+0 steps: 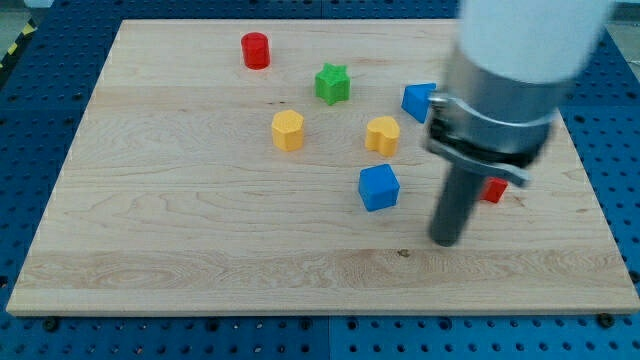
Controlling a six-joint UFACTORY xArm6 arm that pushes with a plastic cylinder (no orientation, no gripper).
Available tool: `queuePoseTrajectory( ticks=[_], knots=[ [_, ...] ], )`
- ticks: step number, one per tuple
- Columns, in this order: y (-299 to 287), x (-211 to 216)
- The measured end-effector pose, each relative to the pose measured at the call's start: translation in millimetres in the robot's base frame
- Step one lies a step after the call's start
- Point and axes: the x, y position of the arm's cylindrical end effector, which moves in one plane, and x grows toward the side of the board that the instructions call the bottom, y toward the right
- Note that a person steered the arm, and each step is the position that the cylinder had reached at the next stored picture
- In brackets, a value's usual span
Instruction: Push the green circle parallel right to the yellow heart
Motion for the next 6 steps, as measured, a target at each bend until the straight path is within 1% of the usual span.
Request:
queuePoseTrajectory(
  ticks=[1,2,3,5,6],
  knots=[
    [101,4],
    [161,-9],
    [176,-53],
    [173,-160],
    [171,-204]
  ],
)
